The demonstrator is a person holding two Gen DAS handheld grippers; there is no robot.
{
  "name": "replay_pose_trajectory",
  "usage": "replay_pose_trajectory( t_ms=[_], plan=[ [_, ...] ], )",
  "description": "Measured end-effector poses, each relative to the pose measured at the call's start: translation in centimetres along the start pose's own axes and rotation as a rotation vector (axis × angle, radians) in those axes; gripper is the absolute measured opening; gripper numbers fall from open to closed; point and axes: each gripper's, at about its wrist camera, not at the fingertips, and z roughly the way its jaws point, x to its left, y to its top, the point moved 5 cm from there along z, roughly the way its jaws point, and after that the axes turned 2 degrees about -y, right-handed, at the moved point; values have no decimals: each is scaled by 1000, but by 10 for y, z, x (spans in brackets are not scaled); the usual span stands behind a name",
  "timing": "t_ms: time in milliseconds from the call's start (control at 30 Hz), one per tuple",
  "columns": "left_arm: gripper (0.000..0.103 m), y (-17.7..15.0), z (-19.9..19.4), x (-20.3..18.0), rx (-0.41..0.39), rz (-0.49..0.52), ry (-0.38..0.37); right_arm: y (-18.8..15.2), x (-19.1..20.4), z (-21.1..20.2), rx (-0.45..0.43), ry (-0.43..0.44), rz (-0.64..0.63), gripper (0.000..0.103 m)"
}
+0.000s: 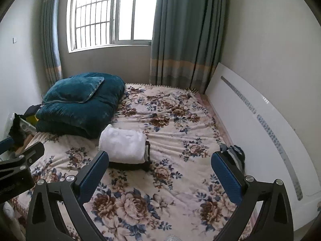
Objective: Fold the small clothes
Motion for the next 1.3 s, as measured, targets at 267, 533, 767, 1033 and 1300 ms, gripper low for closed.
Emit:
replay_pose_trajectory(
  t_ms=[267, 533, 767, 1033, 1300],
  plan=[
    [103, -1, -20, 1, -5, -14, 12, 6, -10, -27, -6, 14, 10, 103],
    [103, -1, -29, 5, -16, -23, 28, 16, -9, -31, 3, 38, 3, 103],
    [103, -1, -31, 6, -17, -24, 30, 16, -7, -29, 12, 62, -3, 103],
    [103, -1, -35, 5, -26, -23, 35, 15, -7, -31, 15, 67, -5, 103],
    [103, -1, -37, 4, -26, -25, 39, 19, -6, -33, 11, 74, -9, 103]
  ],
)
